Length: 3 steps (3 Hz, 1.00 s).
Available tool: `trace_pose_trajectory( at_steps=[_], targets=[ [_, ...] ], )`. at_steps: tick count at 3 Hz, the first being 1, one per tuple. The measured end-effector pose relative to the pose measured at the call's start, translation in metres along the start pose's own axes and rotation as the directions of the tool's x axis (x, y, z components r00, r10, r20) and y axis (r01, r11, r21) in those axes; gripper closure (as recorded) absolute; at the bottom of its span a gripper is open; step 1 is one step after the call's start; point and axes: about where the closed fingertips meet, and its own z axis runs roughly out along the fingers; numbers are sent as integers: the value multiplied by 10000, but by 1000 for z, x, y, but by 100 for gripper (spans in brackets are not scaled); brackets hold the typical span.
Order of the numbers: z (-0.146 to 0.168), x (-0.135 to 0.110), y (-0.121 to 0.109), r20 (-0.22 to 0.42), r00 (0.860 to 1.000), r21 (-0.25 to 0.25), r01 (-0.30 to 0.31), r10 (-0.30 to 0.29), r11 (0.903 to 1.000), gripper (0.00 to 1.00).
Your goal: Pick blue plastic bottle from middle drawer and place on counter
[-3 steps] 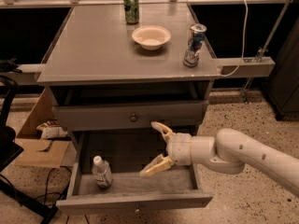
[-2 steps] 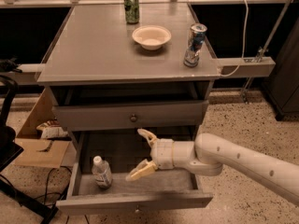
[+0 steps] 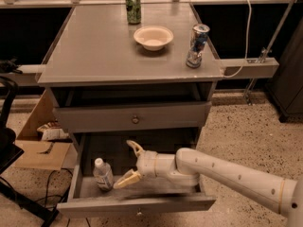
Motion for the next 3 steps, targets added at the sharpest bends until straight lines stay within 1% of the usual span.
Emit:
trace_pose_trajectory(
  at_steps=[1, 3],
  targets=[
    [27, 17, 6, 40, 9998, -276, 172, -171, 9995, 0],
    [70, 34, 23, 137, 9999, -588, -2, 10, 9983, 0]
  ],
)
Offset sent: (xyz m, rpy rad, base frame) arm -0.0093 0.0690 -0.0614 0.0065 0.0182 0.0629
